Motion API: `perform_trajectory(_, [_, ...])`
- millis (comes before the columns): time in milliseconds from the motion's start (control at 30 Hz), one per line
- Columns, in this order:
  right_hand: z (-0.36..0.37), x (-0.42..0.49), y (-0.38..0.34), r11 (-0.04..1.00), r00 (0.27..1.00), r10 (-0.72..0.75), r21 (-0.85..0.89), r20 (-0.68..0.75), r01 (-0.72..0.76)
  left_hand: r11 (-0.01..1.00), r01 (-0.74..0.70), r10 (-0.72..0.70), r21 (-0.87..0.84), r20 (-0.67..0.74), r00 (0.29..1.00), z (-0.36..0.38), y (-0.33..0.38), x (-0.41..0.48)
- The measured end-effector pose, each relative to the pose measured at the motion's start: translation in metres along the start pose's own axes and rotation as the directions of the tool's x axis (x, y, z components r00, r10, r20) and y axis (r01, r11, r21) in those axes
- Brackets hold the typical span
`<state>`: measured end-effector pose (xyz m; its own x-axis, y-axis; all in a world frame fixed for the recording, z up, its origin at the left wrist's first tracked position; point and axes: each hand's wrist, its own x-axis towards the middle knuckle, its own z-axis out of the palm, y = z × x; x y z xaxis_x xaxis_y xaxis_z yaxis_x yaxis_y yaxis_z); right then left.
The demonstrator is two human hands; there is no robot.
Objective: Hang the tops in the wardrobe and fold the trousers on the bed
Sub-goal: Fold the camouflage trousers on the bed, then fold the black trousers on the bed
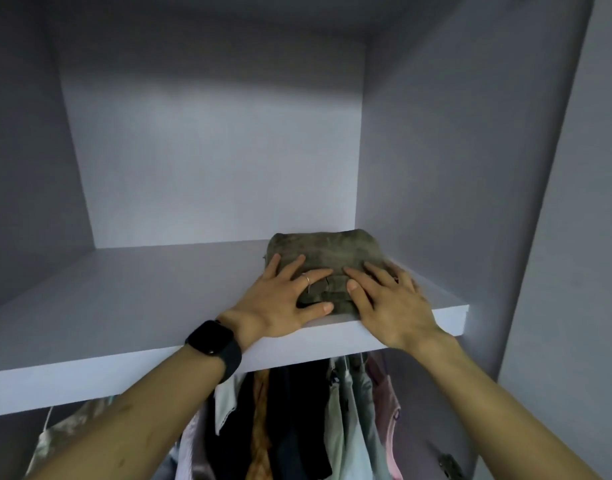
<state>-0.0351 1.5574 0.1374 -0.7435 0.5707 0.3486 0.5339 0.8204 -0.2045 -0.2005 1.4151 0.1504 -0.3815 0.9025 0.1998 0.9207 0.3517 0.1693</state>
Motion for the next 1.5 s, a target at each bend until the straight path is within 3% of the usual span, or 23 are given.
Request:
perform_trajectory(333, [0.001, 0.091, 0.035, 0.988, 0.947, 0.138, -0.109, 0.291, -0.111, 0.993, 0.107, -0.112, 0.056, 0.111, 0.987, 0.011, 0.005, 0.096])
perform_trajectory(600, [0.016, 0.169, 0.054, 0.980, 0.920, 0.186, -0.130, 0.346, -0.149, 0.982, 0.163, -0.170, 0.095, 0.076, 0.983, 0.024, -0.011, 0.169])
perform_trajectory(1033, [0.049, 0.205, 0.049, 0.973, 0.936, 0.217, -0.142, 0.276, -0.183, 0.990, 0.127, -0.135, 0.064, 0.142, 0.981, 0.032, -0.048, 0.212])
perform_trajectory(1233, [0.037, 0.187, 0.039, 0.914, 0.971, 0.213, -0.373, 0.110, -0.158, 0.975, 0.166, -0.183, 0.146, 0.112, 0.977, 0.021, -0.040, 0.208])
perform_trajectory(1333, [0.020, 0.158, 0.039, 0.944, 0.981, 0.167, -0.303, 0.098, -0.130, 0.954, 0.195, -0.214, 0.229, 0.060, 0.975, 0.010, -0.026, 0.201])
perform_trajectory(1500, [-0.010, 0.047, 0.039, 0.982, 0.990, 0.129, -0.130, -0.049, -0.134, 0.980, -0.083, 0.088, 0.183, -0.020, 0.996, -0.005, 0.034, 0.138])
